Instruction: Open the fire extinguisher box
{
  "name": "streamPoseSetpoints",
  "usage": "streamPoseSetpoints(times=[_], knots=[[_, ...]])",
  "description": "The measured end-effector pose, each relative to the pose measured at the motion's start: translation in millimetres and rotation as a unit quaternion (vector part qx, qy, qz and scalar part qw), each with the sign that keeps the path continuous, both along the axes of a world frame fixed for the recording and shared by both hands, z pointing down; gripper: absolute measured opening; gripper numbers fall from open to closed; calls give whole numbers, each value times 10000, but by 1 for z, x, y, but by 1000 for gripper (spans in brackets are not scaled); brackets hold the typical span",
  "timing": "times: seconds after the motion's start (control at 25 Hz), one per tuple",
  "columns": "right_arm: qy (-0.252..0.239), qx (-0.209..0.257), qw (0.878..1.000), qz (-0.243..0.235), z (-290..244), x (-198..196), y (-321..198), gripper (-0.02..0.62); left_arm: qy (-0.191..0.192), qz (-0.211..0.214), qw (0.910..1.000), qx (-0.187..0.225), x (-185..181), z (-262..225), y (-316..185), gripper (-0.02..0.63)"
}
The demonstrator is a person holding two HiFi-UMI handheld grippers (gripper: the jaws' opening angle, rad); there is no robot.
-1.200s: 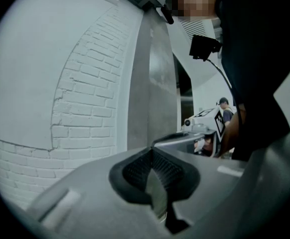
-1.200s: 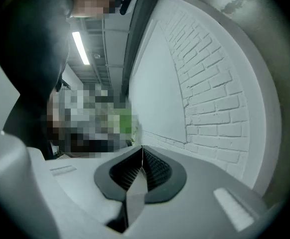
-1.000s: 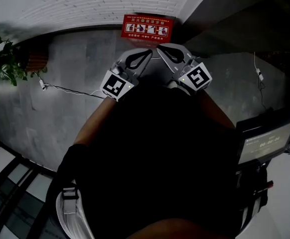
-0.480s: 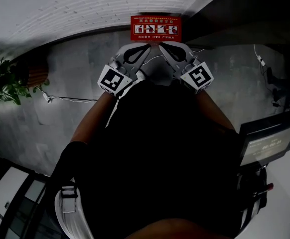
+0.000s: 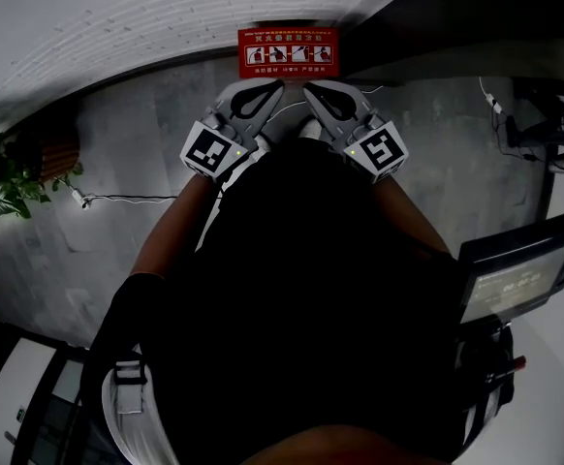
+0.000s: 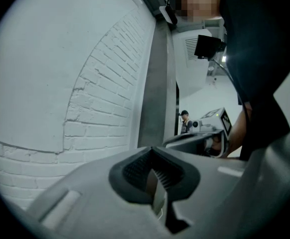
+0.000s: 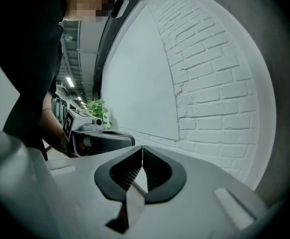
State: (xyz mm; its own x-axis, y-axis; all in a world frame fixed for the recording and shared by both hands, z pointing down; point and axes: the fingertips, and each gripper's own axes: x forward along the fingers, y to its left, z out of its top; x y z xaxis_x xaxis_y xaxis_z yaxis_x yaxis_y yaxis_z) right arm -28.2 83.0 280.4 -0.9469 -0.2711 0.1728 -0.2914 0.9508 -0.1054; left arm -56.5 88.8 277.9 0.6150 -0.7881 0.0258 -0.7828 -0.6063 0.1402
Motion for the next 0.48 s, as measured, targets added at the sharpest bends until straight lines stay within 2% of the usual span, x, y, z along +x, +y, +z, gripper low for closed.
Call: streamPoseSetpoints(times=[0.16, 0.48], knots=[[-133, -25, 9999, -89, 5, 4, -26, 10, -105, -130, 9997, 155, 7, 5, -20, 2], [-220, -362, 9984, -371, 12, 12, -78, 11, -361, -481, 9980, -177, 26, 20, -57, 2]])
